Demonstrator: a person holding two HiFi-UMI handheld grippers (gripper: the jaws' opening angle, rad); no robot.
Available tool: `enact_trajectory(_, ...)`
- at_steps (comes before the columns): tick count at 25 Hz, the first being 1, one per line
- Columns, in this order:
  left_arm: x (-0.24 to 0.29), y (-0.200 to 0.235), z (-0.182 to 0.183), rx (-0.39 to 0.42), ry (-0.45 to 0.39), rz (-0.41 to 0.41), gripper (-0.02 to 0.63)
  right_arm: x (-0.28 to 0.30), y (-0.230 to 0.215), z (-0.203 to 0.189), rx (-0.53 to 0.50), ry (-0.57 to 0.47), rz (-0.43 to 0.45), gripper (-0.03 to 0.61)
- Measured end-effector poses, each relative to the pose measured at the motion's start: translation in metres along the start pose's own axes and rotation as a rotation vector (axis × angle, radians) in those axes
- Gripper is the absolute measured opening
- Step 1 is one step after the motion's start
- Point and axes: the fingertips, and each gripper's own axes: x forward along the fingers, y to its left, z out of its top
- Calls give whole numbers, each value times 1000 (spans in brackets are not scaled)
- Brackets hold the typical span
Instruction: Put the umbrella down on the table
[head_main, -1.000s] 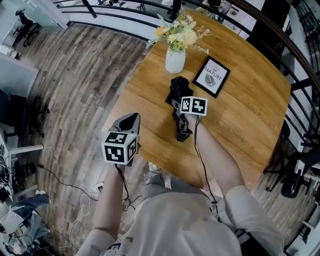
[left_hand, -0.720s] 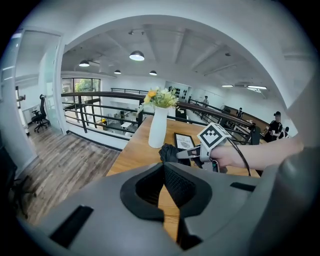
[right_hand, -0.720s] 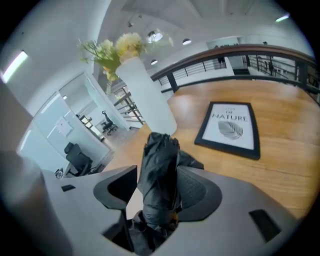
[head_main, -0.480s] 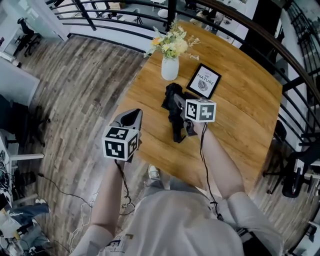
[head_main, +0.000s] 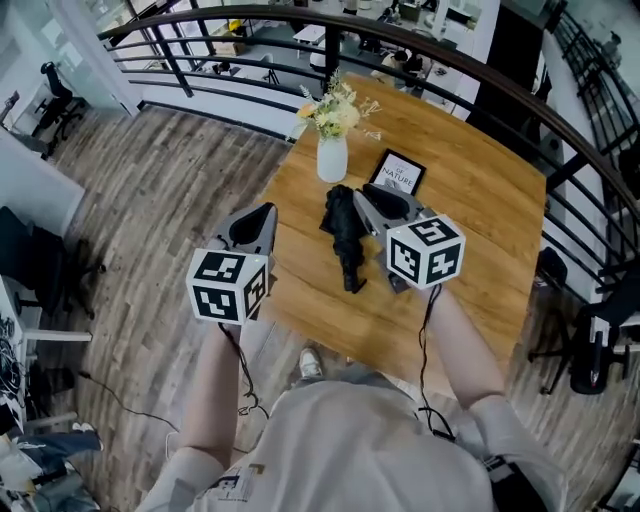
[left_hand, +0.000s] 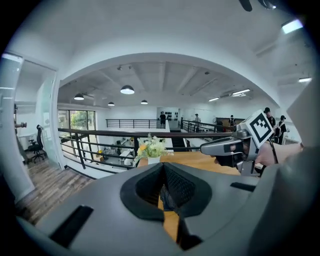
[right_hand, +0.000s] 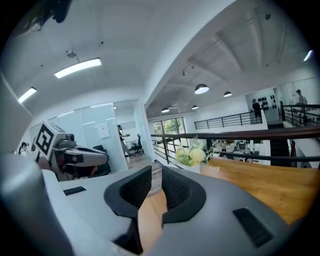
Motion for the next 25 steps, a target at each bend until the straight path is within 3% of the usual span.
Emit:
enact_trajectory(6,-44,-18,56,85,-128,6,17,-49,49,50,-74,-114,45,54)
enact_trajectory(11,-77,-35,85,190,-205,21,17,-89,82,65,-132,-181,54,46)
enact_trajectory(21,-115,-52,89,232,-255,23,17,-131,124,86,-124,-273,86,29)
enact_trajectory(25,-129,-57,82,215,-272,25,17,-142,136,85,-197,-274,82,28)
